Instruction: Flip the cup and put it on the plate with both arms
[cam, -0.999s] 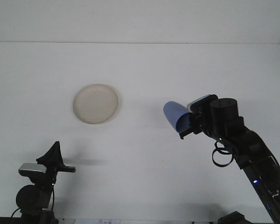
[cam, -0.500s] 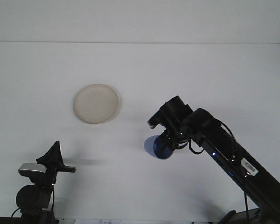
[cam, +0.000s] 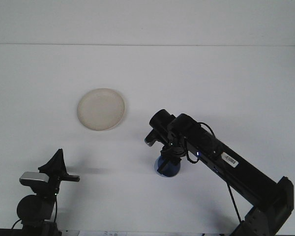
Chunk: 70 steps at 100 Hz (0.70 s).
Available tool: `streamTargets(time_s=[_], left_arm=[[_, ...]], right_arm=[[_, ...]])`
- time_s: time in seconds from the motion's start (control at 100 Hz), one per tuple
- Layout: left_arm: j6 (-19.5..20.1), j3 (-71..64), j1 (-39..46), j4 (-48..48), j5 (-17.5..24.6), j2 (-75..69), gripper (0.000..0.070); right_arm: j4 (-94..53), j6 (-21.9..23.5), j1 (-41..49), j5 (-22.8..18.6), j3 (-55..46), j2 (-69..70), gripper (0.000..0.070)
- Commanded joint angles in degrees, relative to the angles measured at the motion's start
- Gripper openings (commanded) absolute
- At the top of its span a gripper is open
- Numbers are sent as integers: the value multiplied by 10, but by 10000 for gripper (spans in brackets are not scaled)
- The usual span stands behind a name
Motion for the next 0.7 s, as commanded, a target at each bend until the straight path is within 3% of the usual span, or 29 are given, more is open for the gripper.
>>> streamTargets(time_s=[0.0,0.13,0.3,0.46,0.55,0.69], left_arm=[[4,-11,1,6,3,-1,12],[4,-11,1,6,3,-1,12],[4,-11,1,6,3,-1,12],[4,-11,1,6,3,-1,12],[4,-11,1,6,3,-1,12],[4,-11,1,6,3,-1,12]], right_arm=[[-8,-3,5,-1,15,14,0],[-5,-3,5,-1,15,14,28],[-3,-2,5,-1,15,14,276],[2,-2,5,-1,16,14,398],[2,-2,4,0,24,14,518],[-14,-5,-8,0,62,12,543]])
